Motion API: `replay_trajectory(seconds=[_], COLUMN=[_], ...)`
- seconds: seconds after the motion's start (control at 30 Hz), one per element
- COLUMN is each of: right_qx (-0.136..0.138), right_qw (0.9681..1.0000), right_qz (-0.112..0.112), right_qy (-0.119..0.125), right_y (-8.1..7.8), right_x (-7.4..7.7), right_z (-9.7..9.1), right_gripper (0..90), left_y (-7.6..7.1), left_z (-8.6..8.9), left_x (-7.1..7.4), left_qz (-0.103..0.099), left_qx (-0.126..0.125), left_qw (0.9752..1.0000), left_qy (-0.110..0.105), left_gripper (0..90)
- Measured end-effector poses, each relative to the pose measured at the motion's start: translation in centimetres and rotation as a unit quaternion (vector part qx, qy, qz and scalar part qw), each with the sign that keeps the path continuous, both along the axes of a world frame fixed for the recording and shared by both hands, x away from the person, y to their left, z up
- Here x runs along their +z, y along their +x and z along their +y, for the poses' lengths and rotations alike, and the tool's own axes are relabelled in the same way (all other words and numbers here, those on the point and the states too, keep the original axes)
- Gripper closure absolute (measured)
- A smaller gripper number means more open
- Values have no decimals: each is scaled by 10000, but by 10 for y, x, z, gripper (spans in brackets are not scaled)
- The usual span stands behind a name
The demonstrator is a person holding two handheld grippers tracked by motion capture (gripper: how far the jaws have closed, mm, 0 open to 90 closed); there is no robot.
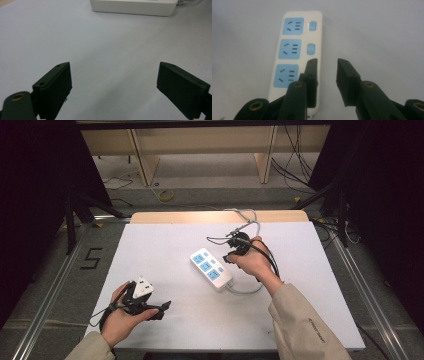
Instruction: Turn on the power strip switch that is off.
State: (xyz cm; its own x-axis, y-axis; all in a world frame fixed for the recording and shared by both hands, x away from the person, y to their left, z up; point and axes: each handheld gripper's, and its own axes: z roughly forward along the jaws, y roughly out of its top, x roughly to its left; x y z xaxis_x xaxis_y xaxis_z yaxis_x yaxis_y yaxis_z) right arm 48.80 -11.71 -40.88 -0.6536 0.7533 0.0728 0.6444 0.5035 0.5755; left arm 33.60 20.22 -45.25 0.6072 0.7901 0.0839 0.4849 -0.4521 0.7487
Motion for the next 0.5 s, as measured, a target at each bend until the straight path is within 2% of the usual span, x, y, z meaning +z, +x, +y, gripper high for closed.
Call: replay_trajectory(seconds=[0.5], right_qx=[-276], right_qw=[9993], right_qz=[-124], right_qy=[219], right_y=[-13], right_x=[1], right_z=[-31], right_gripper=[596], left_y=[0], left_z=[1], left_x=[0], left_qz=[18], left_qx=[12], left_qw=[10000], left_qy=[18], left_gripper=[121])
